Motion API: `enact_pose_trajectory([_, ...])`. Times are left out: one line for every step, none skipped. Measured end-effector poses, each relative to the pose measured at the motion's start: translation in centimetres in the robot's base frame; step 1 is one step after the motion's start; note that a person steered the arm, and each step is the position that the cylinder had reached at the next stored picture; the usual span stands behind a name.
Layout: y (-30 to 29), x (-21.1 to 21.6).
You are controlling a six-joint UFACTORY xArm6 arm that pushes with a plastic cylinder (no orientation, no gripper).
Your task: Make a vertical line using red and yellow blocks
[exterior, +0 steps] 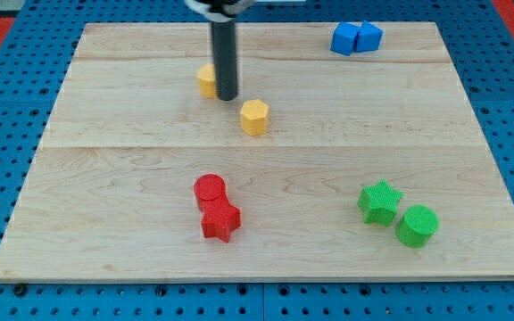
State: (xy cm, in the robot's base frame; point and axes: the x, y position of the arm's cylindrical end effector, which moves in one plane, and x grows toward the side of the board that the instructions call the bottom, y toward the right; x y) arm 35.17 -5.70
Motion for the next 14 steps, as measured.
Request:
enact_pose_trajectory([6.1,2.1])
enact_pose_trajectory([8.2,4.4])
enact_pose_trajectory([9.2,6.1])
enact_pose_trajectory([12.6,7.3])
enact_pose_trajectory([11.4,7.9])
enact_pose_trajectory([5.9,8.1])
enact_pose_trajectory([10.2,9.4])
enact_pose_trajectory([3.2,10.0])
enact_pose_trajectory([1.8,9.3])
enact_pose_trajectory([2.9,8.4])
enact_pose_trajectory([1.5,8.2])
enact_pose_trajectory([4.7,14.7])
enact_pose_trajectory([4.4,19.6])
enact_pose_trajectory([3.3,19.4])
